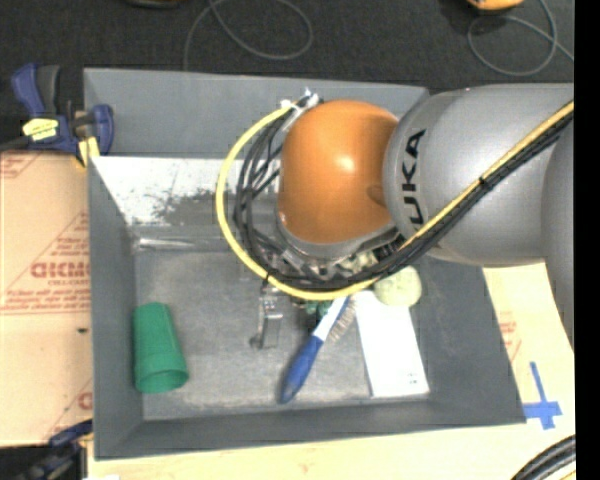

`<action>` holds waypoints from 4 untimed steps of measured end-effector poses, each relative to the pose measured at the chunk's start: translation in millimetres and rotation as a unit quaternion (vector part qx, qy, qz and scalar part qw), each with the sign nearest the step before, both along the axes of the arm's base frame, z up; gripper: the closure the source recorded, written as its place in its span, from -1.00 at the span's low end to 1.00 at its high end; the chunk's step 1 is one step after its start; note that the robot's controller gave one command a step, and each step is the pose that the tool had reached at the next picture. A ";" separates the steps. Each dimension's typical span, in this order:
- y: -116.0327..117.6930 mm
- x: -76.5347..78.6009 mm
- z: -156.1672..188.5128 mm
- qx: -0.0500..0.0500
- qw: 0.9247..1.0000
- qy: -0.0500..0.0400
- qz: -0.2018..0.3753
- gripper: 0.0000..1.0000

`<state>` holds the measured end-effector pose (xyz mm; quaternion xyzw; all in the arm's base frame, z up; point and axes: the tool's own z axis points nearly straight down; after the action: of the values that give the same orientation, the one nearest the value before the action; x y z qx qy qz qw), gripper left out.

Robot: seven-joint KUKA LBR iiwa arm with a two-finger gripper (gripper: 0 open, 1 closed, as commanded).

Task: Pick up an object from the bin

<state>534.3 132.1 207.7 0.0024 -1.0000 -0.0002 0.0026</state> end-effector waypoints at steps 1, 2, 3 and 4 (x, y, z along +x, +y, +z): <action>-0.7 1.8 4.4 0.001 1.000 -0.004 -0.002 -1.00; -69.3 -3.4 -45.4 0.000 0.999 -0.005 0.050 -1.00; -25.7 -7.4 -59.2 0.000 0.991 -0.005 0.132 -1.00; -69.2 4.7 -56.4 0.001 0.976 -0.005 0.216 -1.00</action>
Offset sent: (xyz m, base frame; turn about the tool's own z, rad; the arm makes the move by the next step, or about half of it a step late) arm -0.0139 -0.1969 -0.1377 -0.2806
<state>539.0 62.9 151.3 0.2186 -0.9758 -0.0001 -0.0028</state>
